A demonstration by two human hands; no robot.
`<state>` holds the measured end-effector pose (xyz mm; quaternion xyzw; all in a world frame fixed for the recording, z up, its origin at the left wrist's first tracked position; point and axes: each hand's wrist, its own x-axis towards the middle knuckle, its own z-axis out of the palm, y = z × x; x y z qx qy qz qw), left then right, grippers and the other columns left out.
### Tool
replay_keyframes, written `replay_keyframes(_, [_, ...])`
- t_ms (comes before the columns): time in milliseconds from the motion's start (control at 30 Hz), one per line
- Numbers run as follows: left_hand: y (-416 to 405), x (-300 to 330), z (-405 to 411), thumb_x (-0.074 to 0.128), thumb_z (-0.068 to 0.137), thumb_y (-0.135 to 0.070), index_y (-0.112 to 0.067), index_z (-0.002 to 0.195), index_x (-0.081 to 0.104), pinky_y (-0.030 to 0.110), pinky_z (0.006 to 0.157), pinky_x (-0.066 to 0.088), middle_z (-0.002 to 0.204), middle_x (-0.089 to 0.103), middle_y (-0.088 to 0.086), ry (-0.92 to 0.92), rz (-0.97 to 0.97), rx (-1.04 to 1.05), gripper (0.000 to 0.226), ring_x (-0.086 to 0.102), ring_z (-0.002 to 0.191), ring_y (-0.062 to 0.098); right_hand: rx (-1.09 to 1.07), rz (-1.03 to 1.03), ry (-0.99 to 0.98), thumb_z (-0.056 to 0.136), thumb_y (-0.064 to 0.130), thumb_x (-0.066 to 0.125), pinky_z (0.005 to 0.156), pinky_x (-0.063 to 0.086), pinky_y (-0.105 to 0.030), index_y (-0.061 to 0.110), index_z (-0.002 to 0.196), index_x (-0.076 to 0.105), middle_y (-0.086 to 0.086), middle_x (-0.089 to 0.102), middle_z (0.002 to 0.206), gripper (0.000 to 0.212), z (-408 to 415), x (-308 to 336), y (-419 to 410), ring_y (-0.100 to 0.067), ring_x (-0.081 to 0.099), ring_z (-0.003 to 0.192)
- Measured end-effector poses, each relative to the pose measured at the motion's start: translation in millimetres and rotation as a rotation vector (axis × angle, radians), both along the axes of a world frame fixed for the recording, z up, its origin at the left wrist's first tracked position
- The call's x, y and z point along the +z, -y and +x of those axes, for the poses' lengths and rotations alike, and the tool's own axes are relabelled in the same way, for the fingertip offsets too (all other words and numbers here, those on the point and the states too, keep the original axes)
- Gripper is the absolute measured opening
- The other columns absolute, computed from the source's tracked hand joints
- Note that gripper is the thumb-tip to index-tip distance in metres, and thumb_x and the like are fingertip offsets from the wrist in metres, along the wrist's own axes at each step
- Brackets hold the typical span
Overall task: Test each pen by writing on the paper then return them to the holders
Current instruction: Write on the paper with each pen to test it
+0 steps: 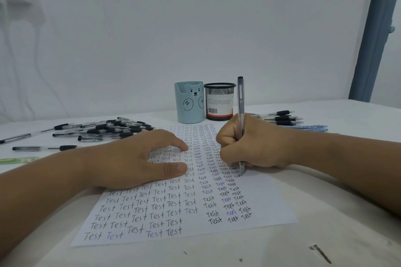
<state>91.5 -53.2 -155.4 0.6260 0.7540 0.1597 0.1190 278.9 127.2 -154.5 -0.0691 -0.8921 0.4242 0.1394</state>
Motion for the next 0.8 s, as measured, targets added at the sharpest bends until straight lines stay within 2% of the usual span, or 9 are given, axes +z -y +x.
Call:
replay_keyframes(133, [0.0, 0.0, 0.0, 0.054, 0.075, -0.081, -0.067, 0.125, 0.045, 0.031, 0.118, 0.032, 0.135, 0.04, -0.043, -0.008, 0.002, -0.001, 0.053, 0.036, 0.131, -0.016, 0.011, -0.074, -0.01, 0.081, -0.006, 0.063, 0.045, 0.03, -0.022, 0.018, 0.045, 0.035, 0.001, 0.03, 0.045, 0.051, 1.5, -1.4, -1.1, -0.018, 0.027, 0.045])
replay_keyframes(233, [-0.4, -0.2, -0.2, 0.054, 0.076, -0.079, -0.065, 0.126, 0.046, 0.024, 0.115, 0.031, 0.132, 0.04, -0.046, -0.016, 0.011, -0.01, 0.052, 0.035, 0.127, -0.022, -0.057, -0.264, -0.088, 0.094, 0.017, 0.06, 0.046, 0.03, -0.023, 0.015, 0.045, 0.048, -0.003, 0.044, 0.05, 0.051, 2.0, 1.7, 0.5, -0.018, 0.035, 0.047])
replay_keyframes(367, [0.0, -0.4, -0.8, 0.053, 0.076, -0.08, -0.065, 0.127, 0.046, 0.022, 0.113, 0.029, 0.133, 0.039, -0.046, -0.021, 0.008, -0.006, 0.054, 0.034, 0.127, -0.023, -0.085, -0.273, -0.248, 0.102, 0.029, 0.053, 0.055, 0.035, -0.032, 0.016, 0.057, 0.04, -0.003, 0.041, 0.058, 0.049, -4.5, 8.6, -1.1, -0.021, 0.042, 0.054])
replay_keyframes(467, [-0.1, 0.4, -0.6, 0.053, 0.075, -0.081, -0.066, 0.126, 0.045, 0.022, 0.114, 0.029, 0.133, 0.038, -0.047, -0.018, 0.001, -0.006, 0.054, 0.033, 0.128, -0.023, -0.121, -0.153, -0.333, 0.088, 0.052, 0.061, 0.045, 0.037, -0.029, 0.016, 0.084, 0.048, -0.001, 0.044, 0.051, 0.038, -4.2, 6.9, -6.4, -0.021, 0.041, 0.045])
replay_keyframes(567, [-0.2, 0.9, 0.5, 0.052, 0.077, -0.08, -0.065, 0.127, 0.044, 0.021, 0.114, 0.028, 0.134, 0.038, -0.046, -0.028, -0.002, -0.007, 0.053, 0.033, 0.128, -0.022, -0.178, 0.057, -0.413, 0.081, 0.057, 0.056, 0.043, 0.039, -0.025, 0.024, 0.104, 0.055, 0.0, 0.052, 0.048, 0.04, -2.0, 8.5, -12.1, -0.017, 0.043, 0.04])
replay_keyframes(667, [0.0, 0.7, 0.8, 0.053, 0.077, -0.079, -0.066, 0.127, 0.045, 0.02, 0.112, 0.028, 0.134, 0.038, -0.047, -0.015, -0.002, -0.002, 0.053, 0.033, 0.127, -0.023, -0.24, 0.369, -0.45, 0.095, 0.049, 0.051, 0.054, 0.044, -0.034, 0.023, 0.091, 0.065, 0.004, 0.059, 0.061, 0.03, -1.7, 9.9, -16.9, -0.015, 0.05, 0.055])
replay_keyframes(733, [0.0, 0.6, 0.6, 0.053, 0.077, -0.079, -0.066, 0.127, 0.044, 0.02, 0.112, 0.028, 0.133, 0.037, -0.047, -0.016, -0.005, -0.003, 0.053, 0.033, 0.127, -0.023, -0.254, 0.513, -0.409, 0.101, 0.034, 0.056, 0.057, 0.038, -0.022, 0.026, 0.08, 0.062, 0.016, 0.056, 0.066, 0.023, -2.3, 7.9, -20.0, -0.007, 0.048, 0.06])
replay_keyframes(800, [-0.3, 0.6, 0.8, 0.053, 0.077, -0.079, -0.066, 0.127, 0.044, 0.02, 0.111, 0.028, 0.133, 0.037, -0.048, -0.021, -0.005, -0.004, 0.052, 0.032, 0.126, -0.024, -0.266, 0.533, -0.348, 0.101, 0.028, 0.057, 0.057, 0.033, -0.014, 0.021, 0.087, 0.065, 0.023, 0.052, 0.064, 0.017, -2.9, 6.9, -21.1, -0.003, 0.045, 0.06])
